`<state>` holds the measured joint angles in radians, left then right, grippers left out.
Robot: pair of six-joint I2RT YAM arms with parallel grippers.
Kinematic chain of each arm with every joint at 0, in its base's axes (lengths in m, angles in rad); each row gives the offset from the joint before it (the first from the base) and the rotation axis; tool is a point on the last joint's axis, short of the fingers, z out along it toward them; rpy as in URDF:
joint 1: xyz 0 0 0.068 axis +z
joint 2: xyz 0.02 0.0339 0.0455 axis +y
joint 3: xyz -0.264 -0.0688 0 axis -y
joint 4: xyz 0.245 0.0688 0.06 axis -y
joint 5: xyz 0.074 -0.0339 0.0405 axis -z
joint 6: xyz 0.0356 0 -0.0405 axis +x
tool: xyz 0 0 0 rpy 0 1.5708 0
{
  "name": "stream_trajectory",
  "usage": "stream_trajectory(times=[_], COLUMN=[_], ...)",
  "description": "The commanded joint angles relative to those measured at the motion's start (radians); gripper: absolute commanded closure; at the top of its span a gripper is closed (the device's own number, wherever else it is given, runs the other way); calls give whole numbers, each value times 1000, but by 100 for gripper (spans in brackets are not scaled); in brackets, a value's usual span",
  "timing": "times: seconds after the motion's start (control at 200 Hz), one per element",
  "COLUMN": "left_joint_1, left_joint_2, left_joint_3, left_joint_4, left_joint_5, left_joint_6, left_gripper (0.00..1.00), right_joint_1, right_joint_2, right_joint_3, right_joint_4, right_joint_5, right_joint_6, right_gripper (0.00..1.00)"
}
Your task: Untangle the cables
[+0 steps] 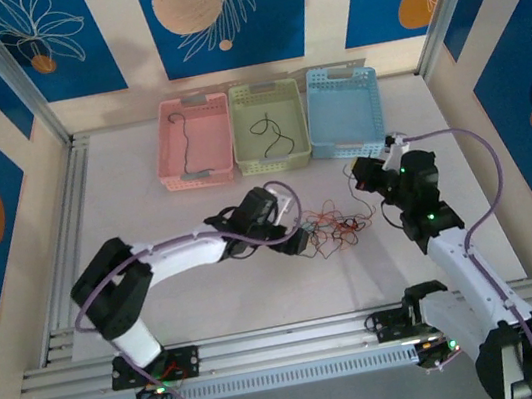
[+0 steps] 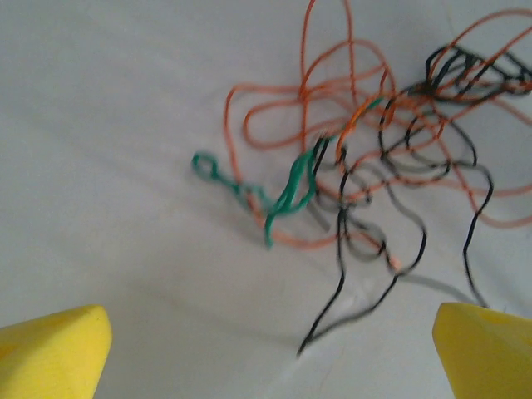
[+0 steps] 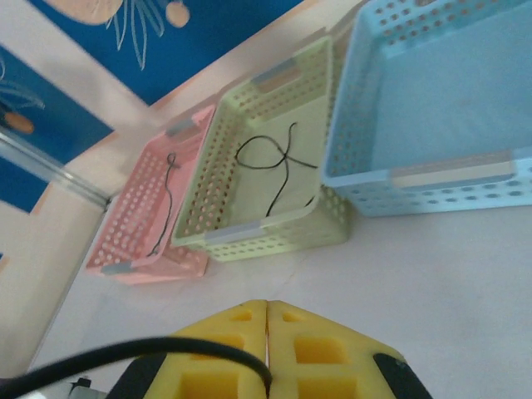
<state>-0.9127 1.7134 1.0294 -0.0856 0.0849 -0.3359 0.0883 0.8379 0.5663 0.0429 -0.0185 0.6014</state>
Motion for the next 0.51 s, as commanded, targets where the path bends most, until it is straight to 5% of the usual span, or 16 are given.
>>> stream_trajectory(times=[0.0, 0.24, 0.5], left_joint_1=[-37, -109, -165], left_joint_2=[99, 305, 411], left_joint_3=[122, 390, 502], left_joint_4=[-86, -288, -384], left_joint_5=[-73, -212, -287], left_joint_6=[38, 77, 95], left_gripper=[1, 6, 16], right_joint_1=[-52, -112, -130], right_joint_2=[-43, -80, -89], right_joint_3=[1, -4, -6], right_joint_4=[-26, -54, -61], right_joint_5=[-45, -90, -103], right_joint_6=[28, 35, 37], right_gripper=[100, 100, 100])
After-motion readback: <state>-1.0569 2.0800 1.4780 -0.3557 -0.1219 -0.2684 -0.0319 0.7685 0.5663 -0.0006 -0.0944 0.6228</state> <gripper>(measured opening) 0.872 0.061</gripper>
